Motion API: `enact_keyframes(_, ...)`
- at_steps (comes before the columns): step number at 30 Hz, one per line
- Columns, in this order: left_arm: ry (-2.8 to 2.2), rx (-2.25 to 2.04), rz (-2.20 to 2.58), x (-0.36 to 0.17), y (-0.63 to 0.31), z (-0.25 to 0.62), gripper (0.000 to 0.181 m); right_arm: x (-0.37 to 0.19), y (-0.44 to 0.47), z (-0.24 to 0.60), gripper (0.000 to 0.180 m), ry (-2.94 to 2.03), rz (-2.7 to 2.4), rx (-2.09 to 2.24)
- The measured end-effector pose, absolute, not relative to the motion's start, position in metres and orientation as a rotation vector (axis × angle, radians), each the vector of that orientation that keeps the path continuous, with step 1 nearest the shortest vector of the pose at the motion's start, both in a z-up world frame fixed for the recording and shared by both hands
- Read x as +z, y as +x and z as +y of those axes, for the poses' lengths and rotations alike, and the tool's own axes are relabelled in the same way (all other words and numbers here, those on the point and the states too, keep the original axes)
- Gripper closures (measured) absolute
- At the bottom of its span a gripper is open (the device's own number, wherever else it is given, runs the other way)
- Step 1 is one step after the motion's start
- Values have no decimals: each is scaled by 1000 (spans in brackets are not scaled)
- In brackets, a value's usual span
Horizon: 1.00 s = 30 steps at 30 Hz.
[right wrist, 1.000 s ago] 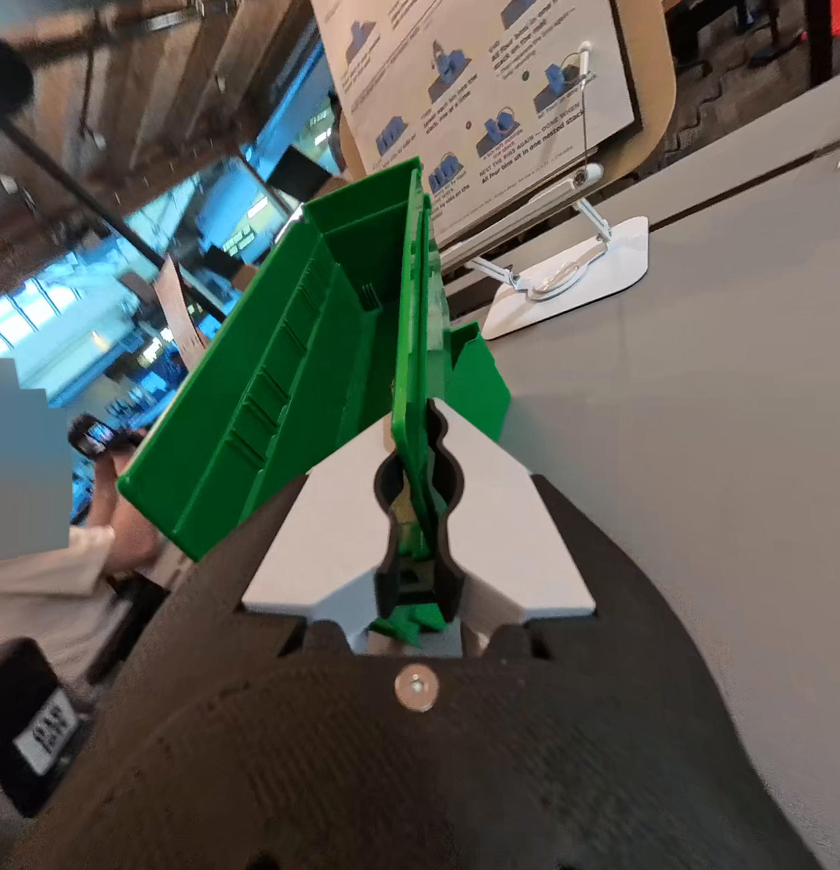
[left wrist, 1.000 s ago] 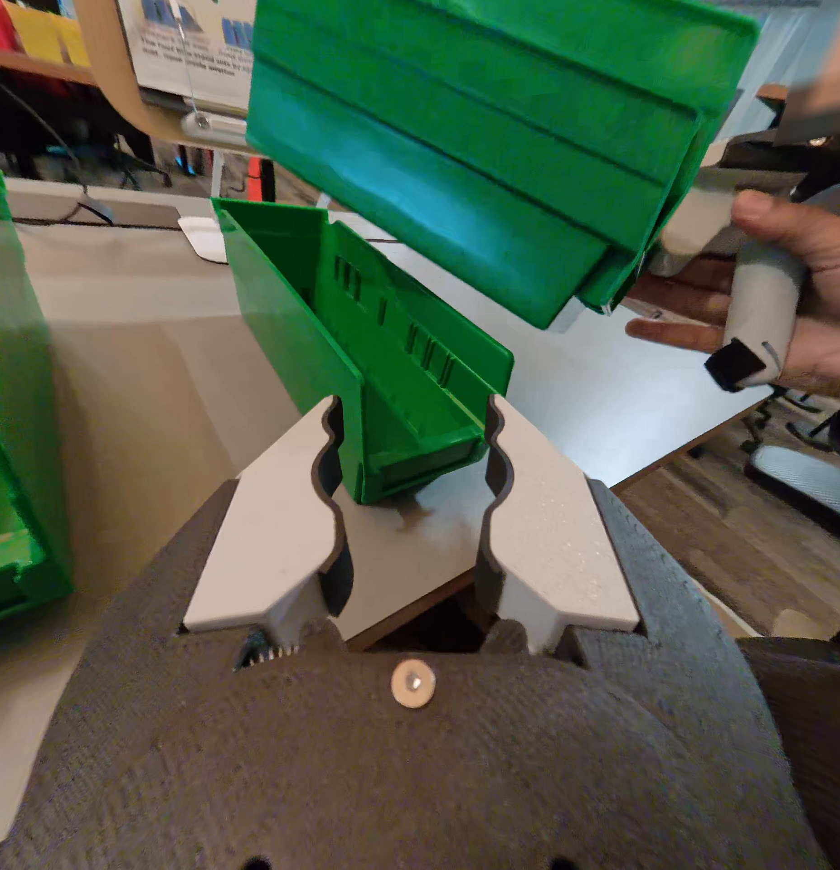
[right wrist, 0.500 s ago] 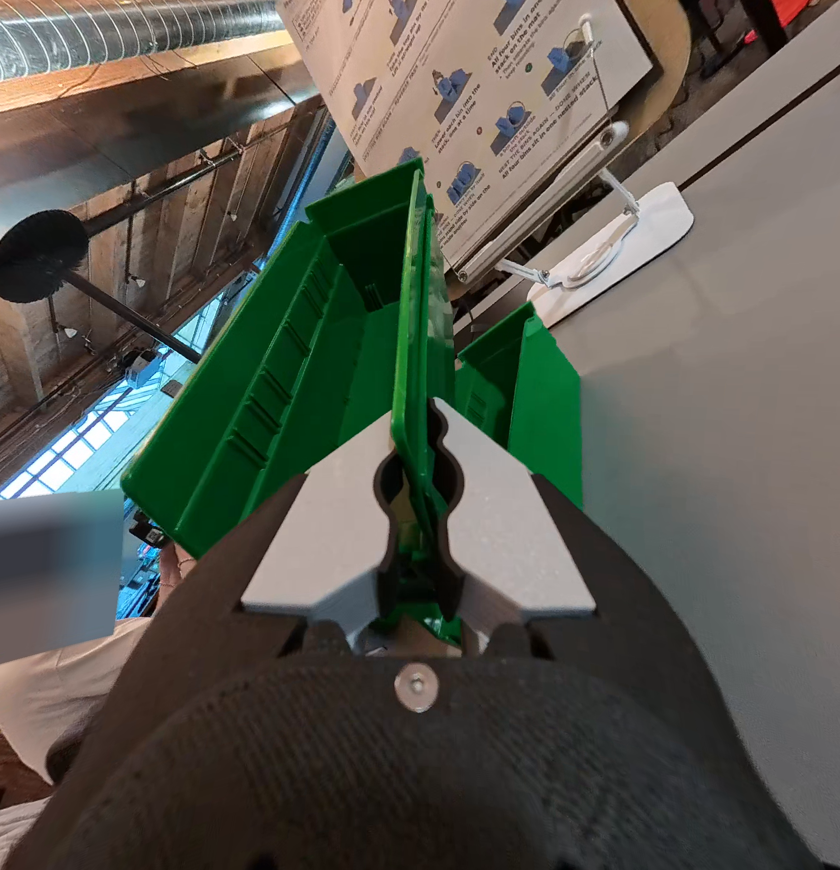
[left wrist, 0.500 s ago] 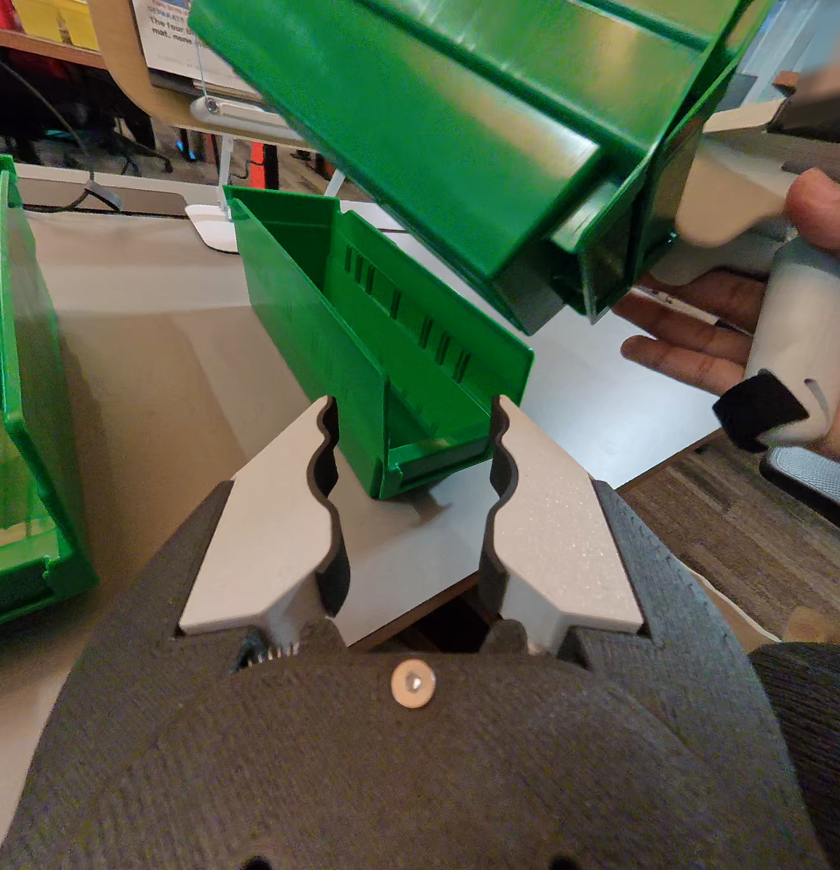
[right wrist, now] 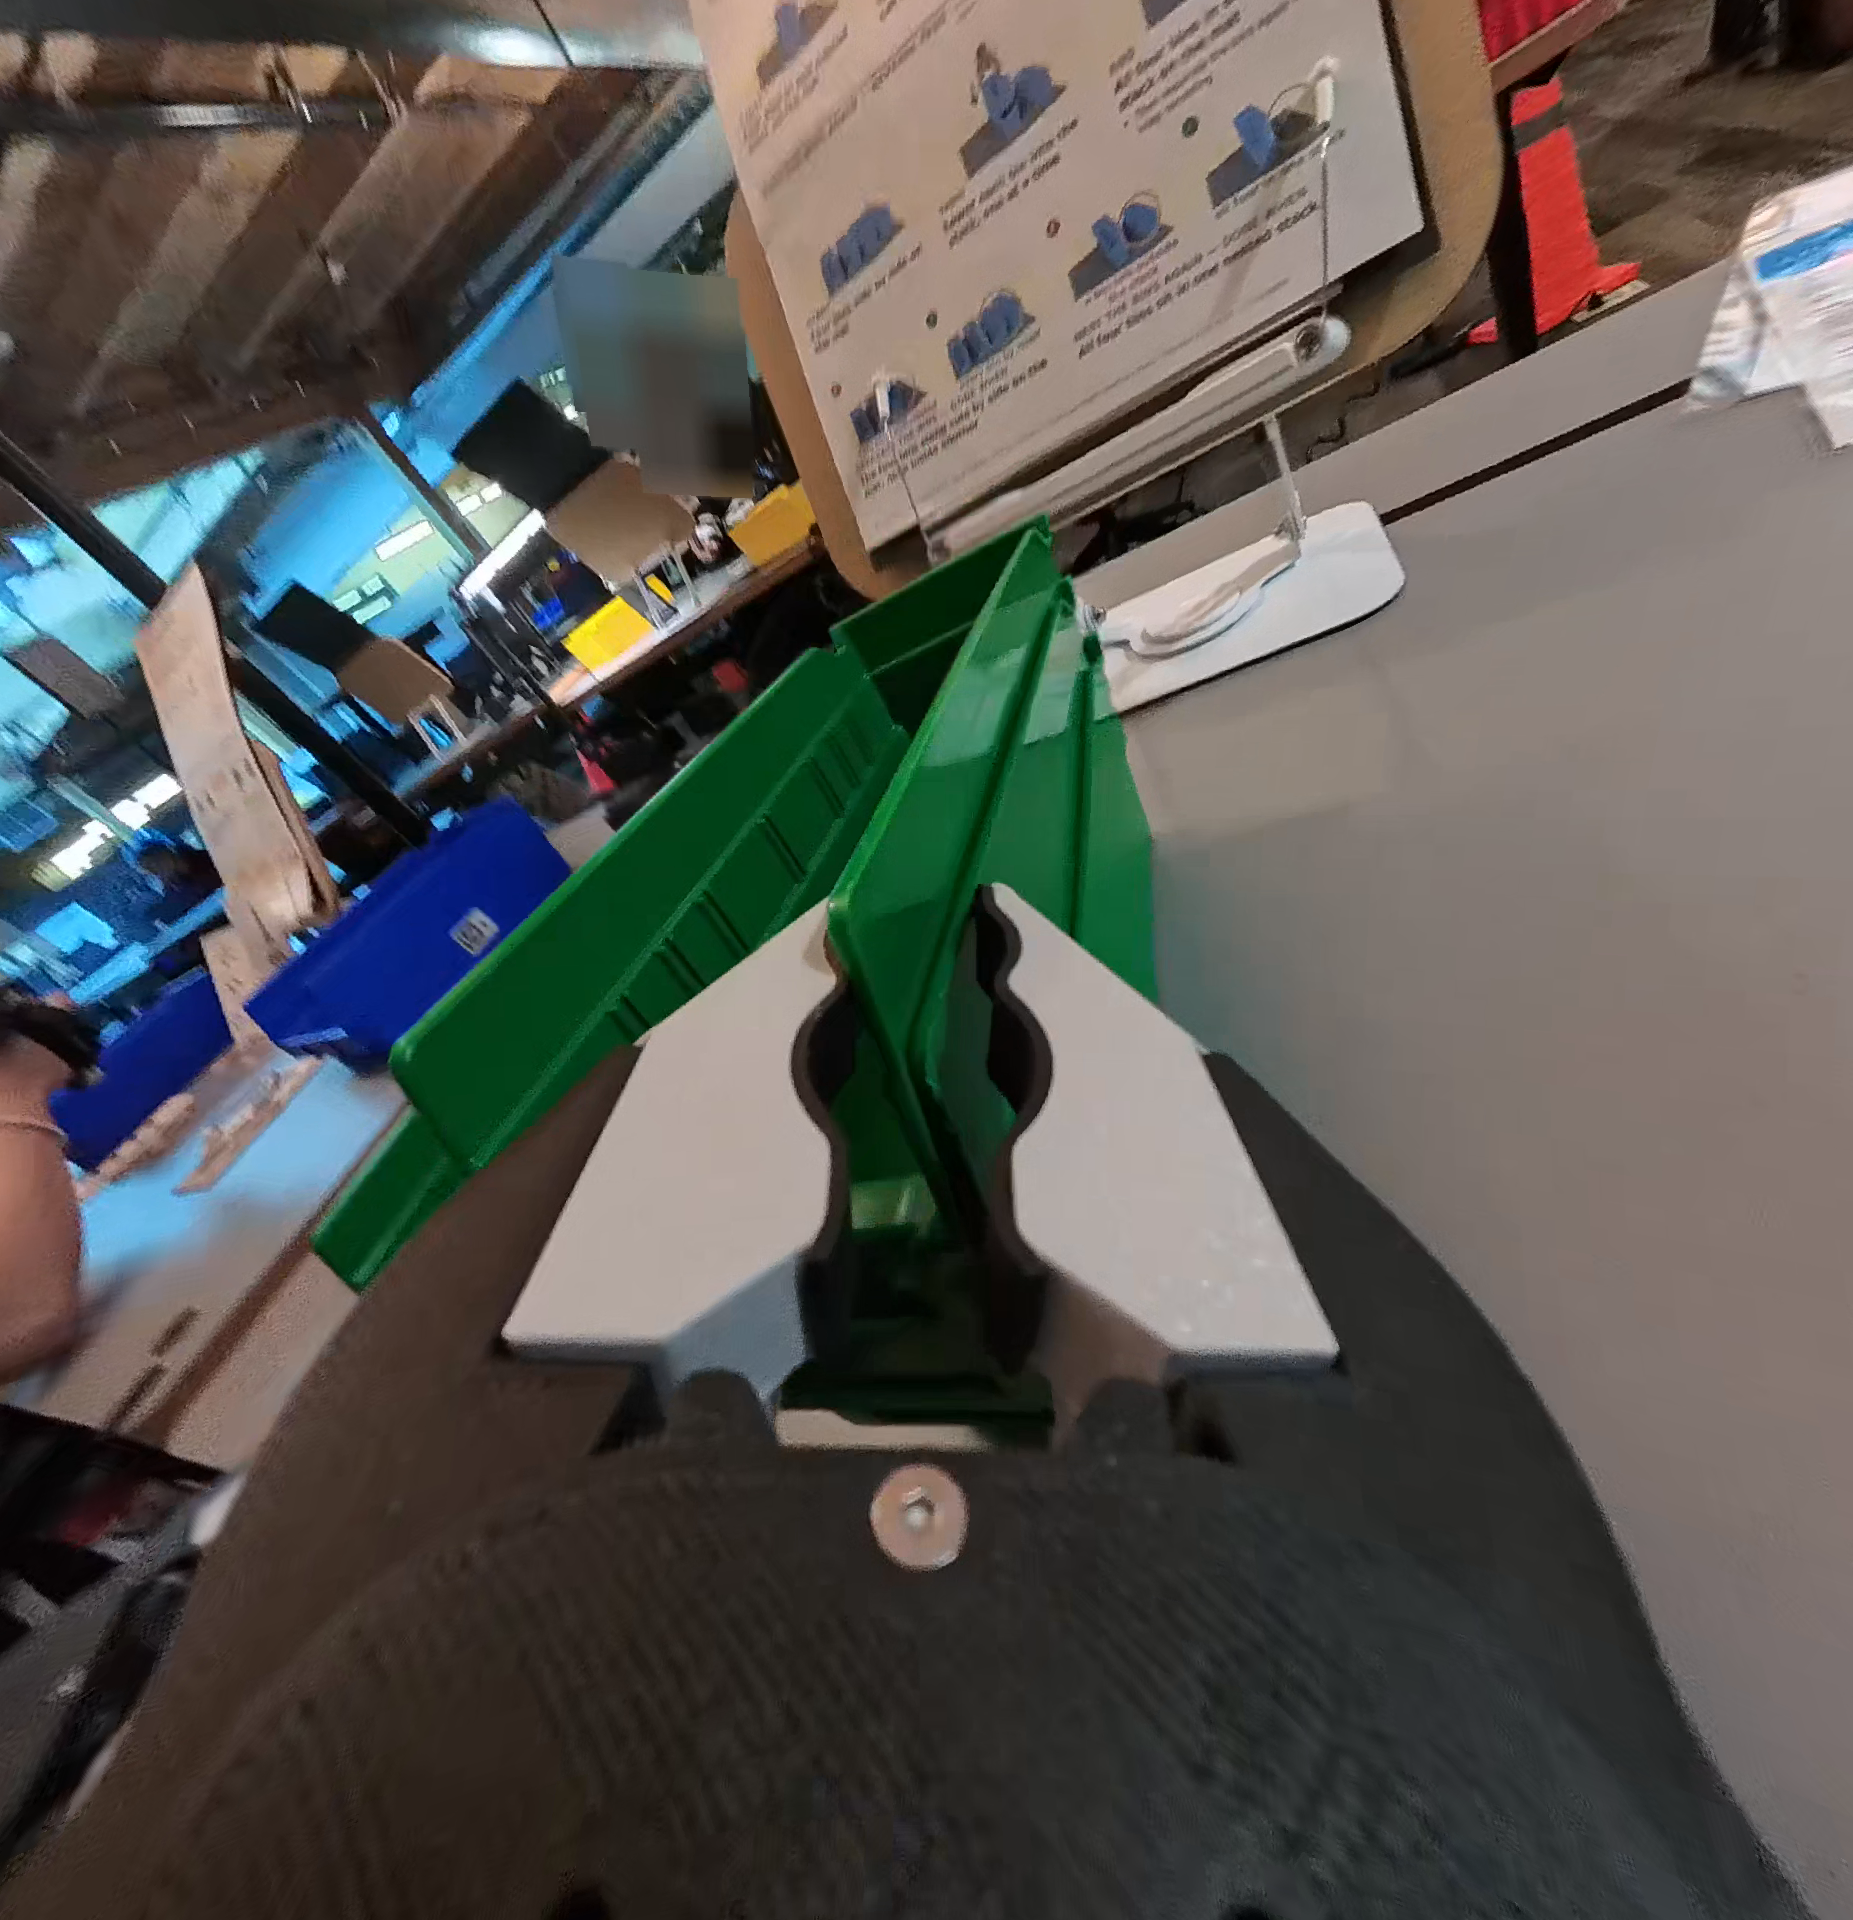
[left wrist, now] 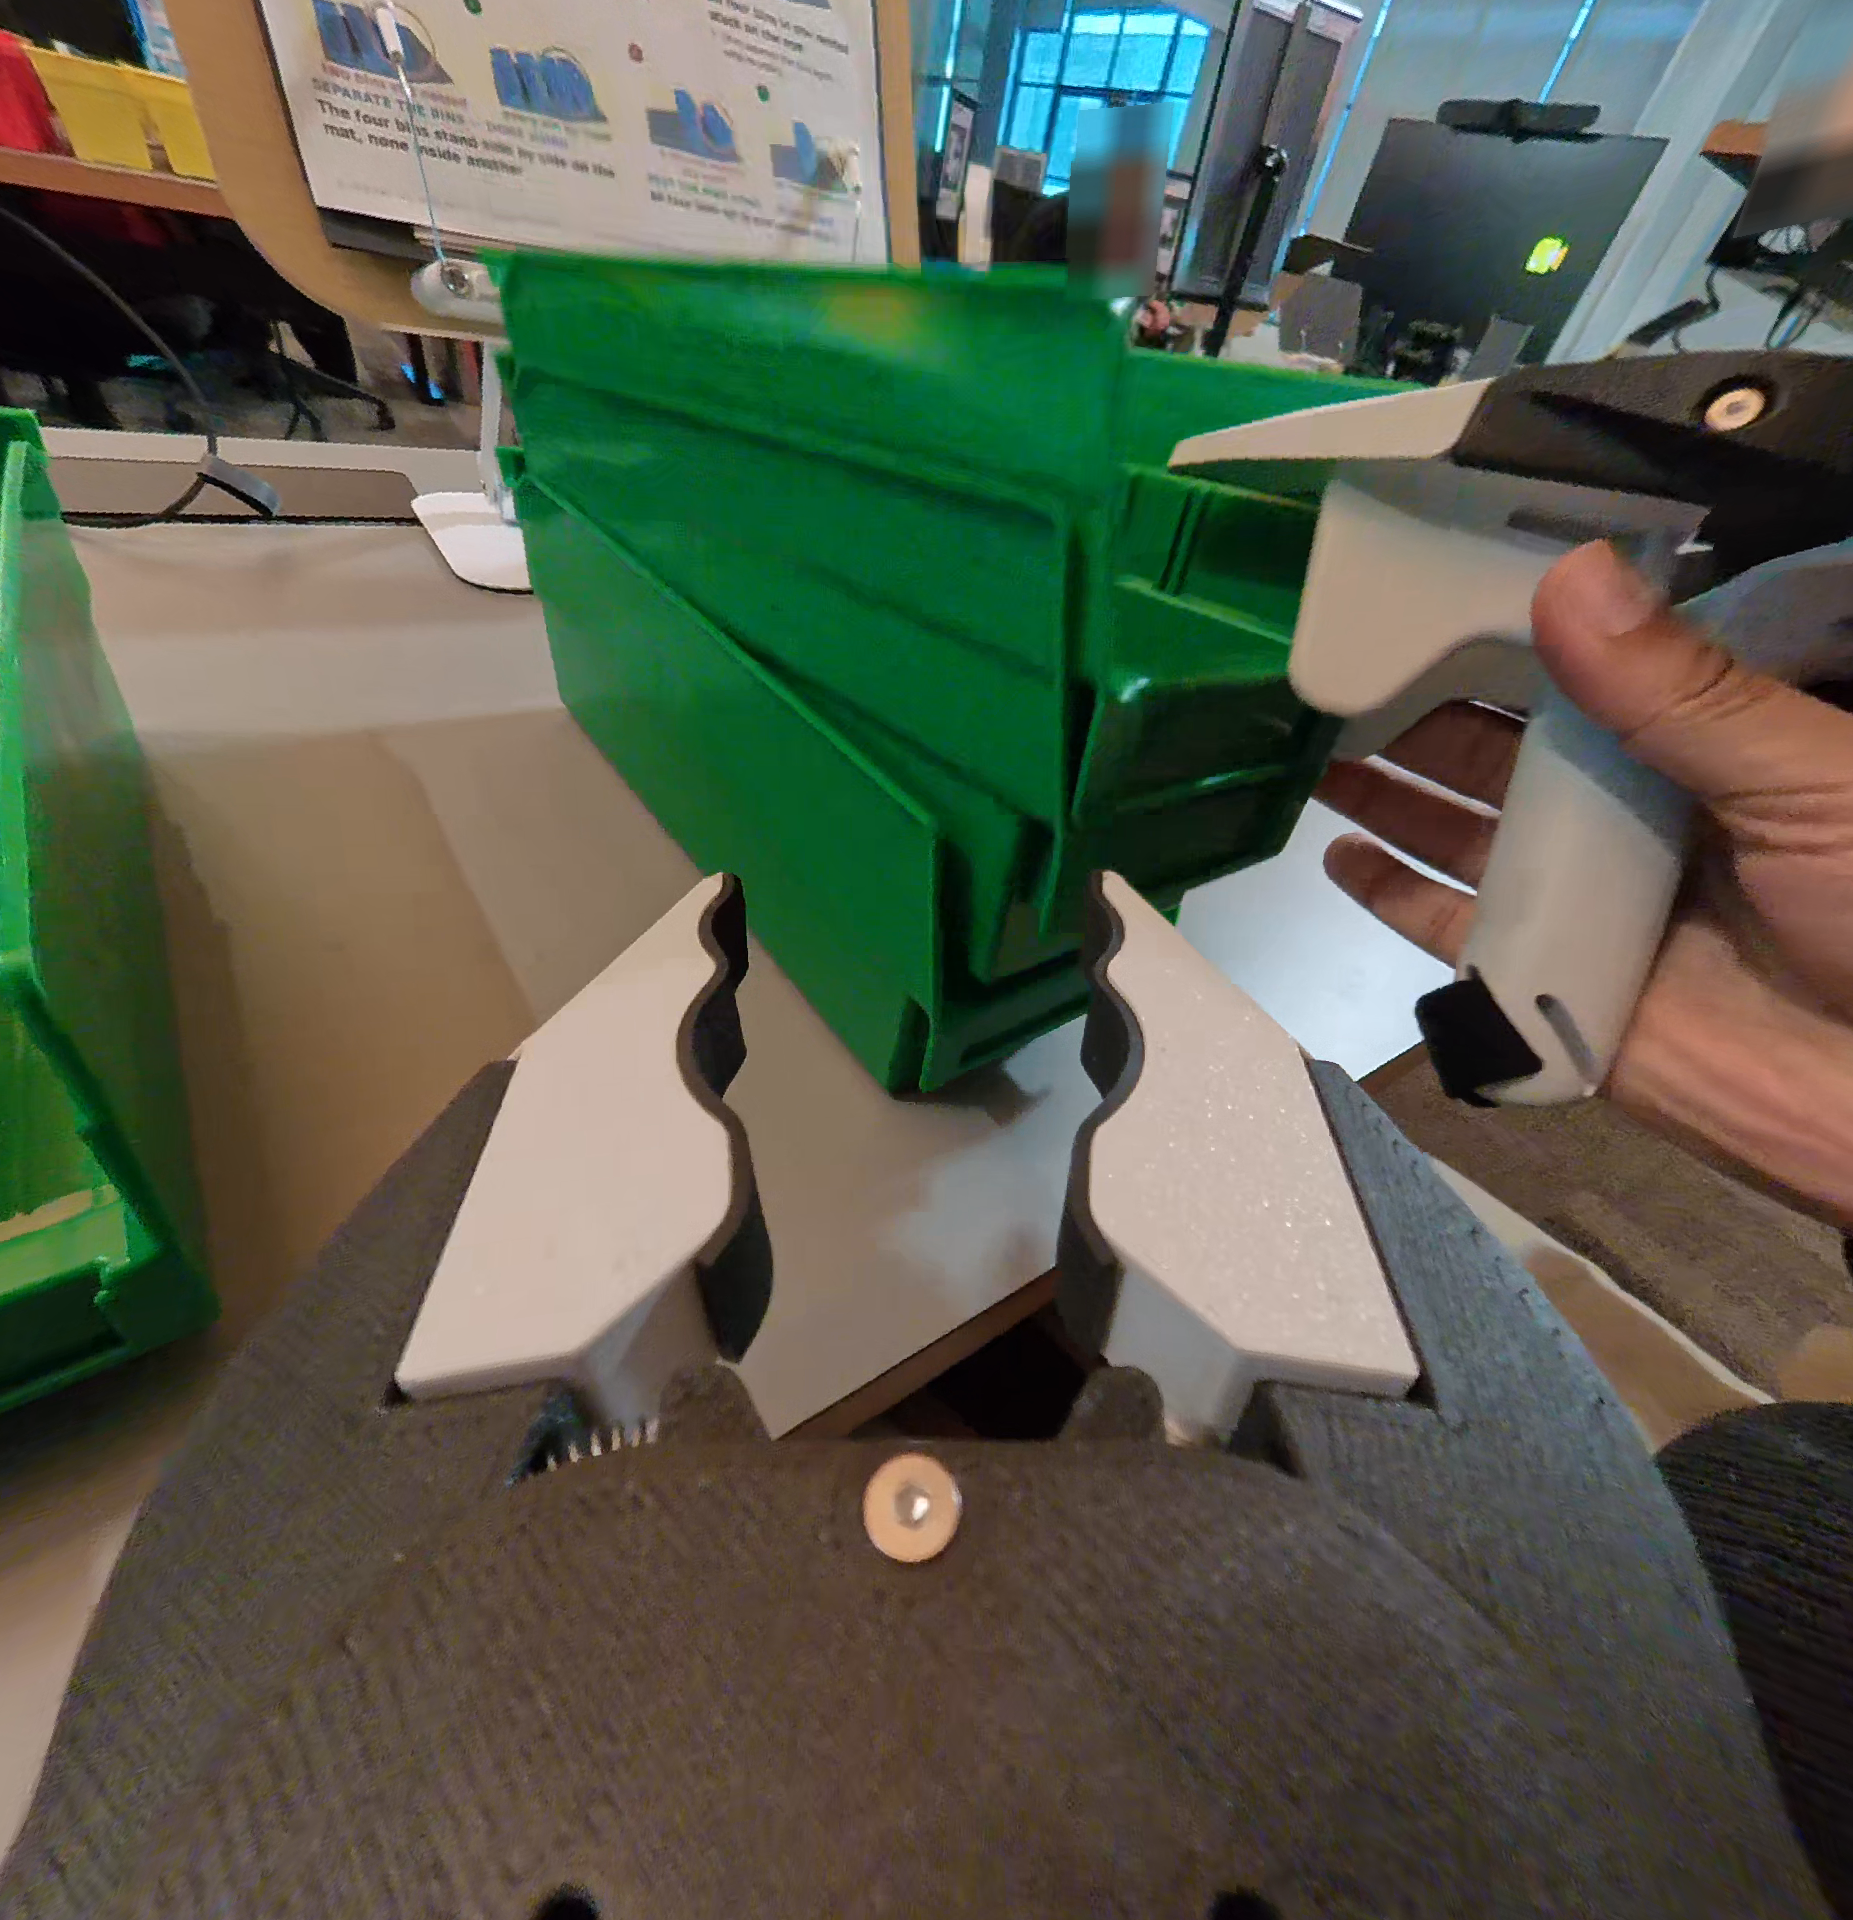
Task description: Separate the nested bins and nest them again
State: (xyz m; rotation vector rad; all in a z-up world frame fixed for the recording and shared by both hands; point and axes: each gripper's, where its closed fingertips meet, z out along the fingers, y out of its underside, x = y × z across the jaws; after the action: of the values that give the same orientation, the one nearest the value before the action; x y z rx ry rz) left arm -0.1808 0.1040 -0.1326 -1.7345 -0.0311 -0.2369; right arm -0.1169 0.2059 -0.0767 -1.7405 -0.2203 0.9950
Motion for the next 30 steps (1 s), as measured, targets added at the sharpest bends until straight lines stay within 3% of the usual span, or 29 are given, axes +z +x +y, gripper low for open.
enact_keyframes(4,-1746,-214,-7,-135,-179,104,116,-83,-119,204,157,-1717,-291,963)
enact_keyframes(7,-1748,-217,-5,-136,-179,104,116,-69,-117,200,142,-1611,-412,947)
enact_keyframes(17,-1699,-192,64,-130,-172,102,117,-48,-94,193,139,-1462,-747,757)
enact_keyframes(21,-1632,-224,101,-118,-162,99,117,-59,-93,188,118,-1534,-958,871)
enact_keyframes(24,-1587,-234,84,-108,-158,102,121,-75,-100,179,112,-1585,-1044,973)
enact_keyframes(27,-1560,-205,63,-95,-159,110,122,-91,-112,176,114,-1597,-1091,1001)
enact_keyframes(30,-1592,-150,45,-89,-165,119,125,-98,-123,178,126,-1609,-1109,1009)
